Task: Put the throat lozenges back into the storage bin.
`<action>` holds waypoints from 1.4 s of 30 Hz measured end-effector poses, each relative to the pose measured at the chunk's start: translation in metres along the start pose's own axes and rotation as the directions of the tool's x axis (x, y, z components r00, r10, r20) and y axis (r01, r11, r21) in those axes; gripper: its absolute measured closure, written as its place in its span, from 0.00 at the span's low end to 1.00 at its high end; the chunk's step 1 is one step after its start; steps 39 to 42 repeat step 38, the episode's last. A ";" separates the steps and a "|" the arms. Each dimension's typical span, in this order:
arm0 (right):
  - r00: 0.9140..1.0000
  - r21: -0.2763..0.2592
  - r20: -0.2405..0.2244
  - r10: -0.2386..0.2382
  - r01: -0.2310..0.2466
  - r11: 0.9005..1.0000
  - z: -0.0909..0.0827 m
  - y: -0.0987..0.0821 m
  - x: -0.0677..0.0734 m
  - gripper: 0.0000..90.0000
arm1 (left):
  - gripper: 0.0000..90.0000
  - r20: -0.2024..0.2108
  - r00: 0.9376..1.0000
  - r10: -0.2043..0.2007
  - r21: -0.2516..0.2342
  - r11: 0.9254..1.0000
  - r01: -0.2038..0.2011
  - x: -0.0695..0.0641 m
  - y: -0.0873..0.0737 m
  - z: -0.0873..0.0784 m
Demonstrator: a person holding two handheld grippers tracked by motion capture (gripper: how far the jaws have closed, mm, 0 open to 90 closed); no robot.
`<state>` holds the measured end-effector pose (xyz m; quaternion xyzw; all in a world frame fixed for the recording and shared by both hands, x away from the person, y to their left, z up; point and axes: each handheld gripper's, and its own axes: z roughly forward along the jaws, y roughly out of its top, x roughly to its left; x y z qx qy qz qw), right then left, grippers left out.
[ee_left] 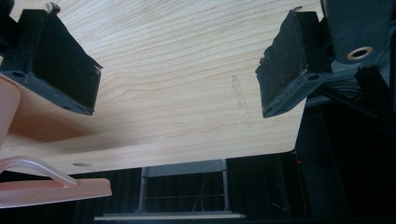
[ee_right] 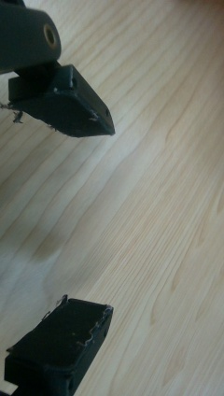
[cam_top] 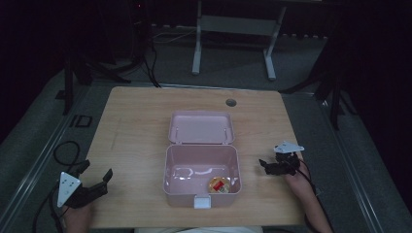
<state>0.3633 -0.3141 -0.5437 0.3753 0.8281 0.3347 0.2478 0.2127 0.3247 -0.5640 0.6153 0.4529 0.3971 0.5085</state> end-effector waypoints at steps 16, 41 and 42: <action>0.976 -0.086 0.125 0.176 -0.166 0.982 -0.016 -0.028 -0.021 0.12 | 0.15 0.001 1.000 -0.003 -0.005 1.000 0.003 0.000 0.000 0.000; 0.924 -0.173 0.146 0.354 -0.328 0.929 -0.029 -0.045 -0.044 0.12 | 0.15 -0.003 1.000 -0.009 -0.008 1.000 0.009 0.001 0.000 -0.001; 0.924 -0.173 0.146 0.354 -0.328 0.929 -0.029 -0.045 -0.044 0.12 | 0.15 -0.003 1.000 -0.009 -0.008 1.000 0.009 0.001 0.000 -0.001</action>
